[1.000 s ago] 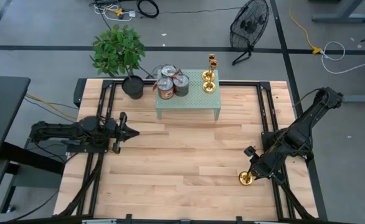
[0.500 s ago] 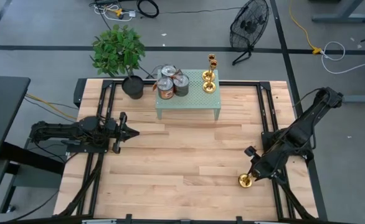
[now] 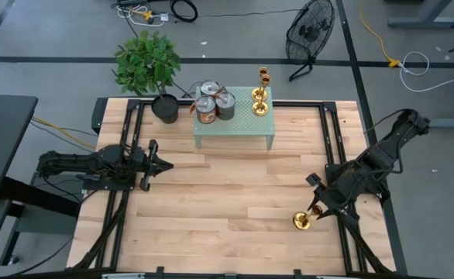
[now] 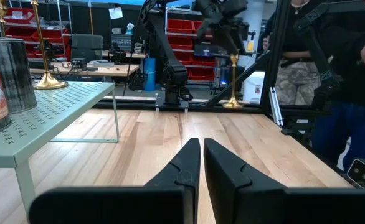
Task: Pick & Place candle stick holders
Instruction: Put the gold candle holder on the shelf
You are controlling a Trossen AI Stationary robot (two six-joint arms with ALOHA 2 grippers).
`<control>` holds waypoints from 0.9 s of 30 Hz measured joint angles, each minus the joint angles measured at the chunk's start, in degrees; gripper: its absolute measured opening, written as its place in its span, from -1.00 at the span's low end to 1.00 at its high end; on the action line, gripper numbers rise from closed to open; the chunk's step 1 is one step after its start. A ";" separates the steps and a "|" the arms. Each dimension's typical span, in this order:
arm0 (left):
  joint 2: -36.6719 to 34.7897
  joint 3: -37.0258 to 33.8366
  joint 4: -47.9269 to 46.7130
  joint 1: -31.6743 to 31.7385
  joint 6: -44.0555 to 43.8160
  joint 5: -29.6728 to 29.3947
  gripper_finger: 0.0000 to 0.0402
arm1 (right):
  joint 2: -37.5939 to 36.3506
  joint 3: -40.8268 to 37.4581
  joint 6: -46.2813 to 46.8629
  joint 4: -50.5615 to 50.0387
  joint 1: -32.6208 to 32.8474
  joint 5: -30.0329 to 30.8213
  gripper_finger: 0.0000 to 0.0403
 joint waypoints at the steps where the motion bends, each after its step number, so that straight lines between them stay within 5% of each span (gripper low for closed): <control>1: 0.00 0.02 -0.01 0.00 0.01 0.00 -0.85 | 0.08 0.87 -0.49 -0.94 -0.47 0.25 -0.28; 27: 0.00 0.00 -0.01 0.00 0.00 0.00 -0.85 | 9.19 23.44 -6.04 -19.57 -11.64 5.93 -0.29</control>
